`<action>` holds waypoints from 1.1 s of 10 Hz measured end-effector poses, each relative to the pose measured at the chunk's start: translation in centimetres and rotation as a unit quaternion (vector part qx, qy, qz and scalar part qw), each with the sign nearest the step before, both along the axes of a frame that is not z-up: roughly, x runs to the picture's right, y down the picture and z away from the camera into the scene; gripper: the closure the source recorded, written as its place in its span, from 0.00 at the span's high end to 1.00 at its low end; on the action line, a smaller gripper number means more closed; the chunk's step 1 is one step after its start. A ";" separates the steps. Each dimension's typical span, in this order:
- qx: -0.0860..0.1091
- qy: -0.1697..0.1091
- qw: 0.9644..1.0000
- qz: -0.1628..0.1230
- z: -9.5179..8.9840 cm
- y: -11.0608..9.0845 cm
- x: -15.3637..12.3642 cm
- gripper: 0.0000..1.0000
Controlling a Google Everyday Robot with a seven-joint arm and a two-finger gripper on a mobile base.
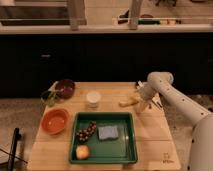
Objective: Place banana in red bowl
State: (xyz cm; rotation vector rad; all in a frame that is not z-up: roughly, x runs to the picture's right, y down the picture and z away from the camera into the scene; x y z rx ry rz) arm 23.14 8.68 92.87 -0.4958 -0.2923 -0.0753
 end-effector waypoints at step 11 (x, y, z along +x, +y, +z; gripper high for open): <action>-0.021 -0.044 0.997 -0.052 0.5 0.6 -4.1 0.42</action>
